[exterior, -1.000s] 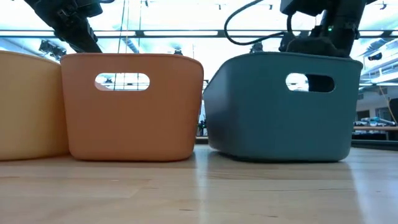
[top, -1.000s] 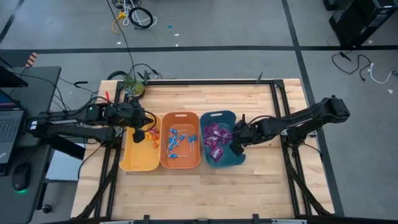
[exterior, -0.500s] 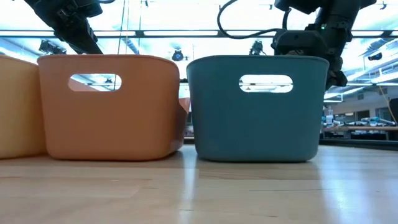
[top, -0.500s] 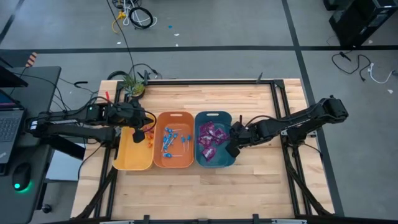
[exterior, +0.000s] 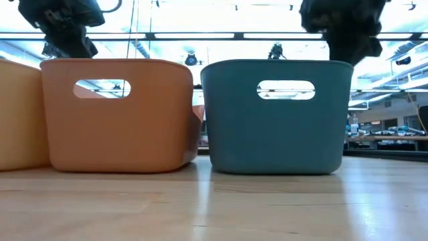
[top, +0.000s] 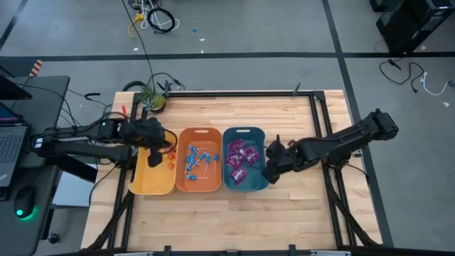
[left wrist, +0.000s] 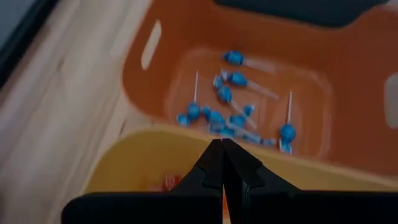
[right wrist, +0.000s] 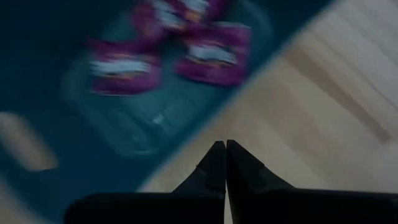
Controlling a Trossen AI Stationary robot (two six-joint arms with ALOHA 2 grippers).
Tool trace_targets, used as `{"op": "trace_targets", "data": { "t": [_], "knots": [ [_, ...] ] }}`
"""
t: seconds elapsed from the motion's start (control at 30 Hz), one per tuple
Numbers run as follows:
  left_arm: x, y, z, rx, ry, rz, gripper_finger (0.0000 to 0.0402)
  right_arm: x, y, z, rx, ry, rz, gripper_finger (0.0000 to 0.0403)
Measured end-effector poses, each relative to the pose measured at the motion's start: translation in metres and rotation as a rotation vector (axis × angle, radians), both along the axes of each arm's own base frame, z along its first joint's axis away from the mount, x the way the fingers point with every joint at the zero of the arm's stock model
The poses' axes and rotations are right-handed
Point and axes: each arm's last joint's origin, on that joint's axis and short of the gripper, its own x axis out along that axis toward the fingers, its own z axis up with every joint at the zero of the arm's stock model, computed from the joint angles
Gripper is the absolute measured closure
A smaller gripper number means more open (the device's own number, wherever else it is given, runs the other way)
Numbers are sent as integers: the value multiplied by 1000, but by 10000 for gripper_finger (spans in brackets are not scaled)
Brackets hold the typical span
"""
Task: Sort candy
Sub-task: Move the blue bin beside the orange bin
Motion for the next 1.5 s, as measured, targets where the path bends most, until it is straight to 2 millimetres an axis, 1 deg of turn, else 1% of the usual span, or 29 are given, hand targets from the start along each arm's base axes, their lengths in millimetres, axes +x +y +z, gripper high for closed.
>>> {"op": "trace_targets", "data": {
  "t": [0.1, 0.23, 0.4, 0.57, 0.7, 1.27, 1.33, 1.5],
  "knots": [
    [-4, -1, -4, -25, 53, 0, 401, 4, 16, 9, 9, -91, 60, 403],
    [-7, -3, -6, -83, 90, -52, 401, 5, 35, 16, 45, -171, 111, 403],
    [-9, -5, -10, -140, 115, -87, 401, -5, 50, 15, 52, -167, 60, 403],
    [-8, -5, -28, -148, 160, -81, 401, -14, 60, 15, 27, -184, 21, 403],
    [-8, -5, -41, -169, 198, -56, 401, -16, 64, 15, 33, -196, 3, 403],
    [-1, -5, -39, -195, 118, -20, 401, -18, 63, 14, 30, -186, -24, 403],
    [0, -5, -41, -206, 104, -14, 401, -18, 63, 14, 17, -191, -20, 403],
    [7, -5, -51, -238, 98, -7, 401, -18, 62, 14, 0, -194, -9, 403]
  ]
}}
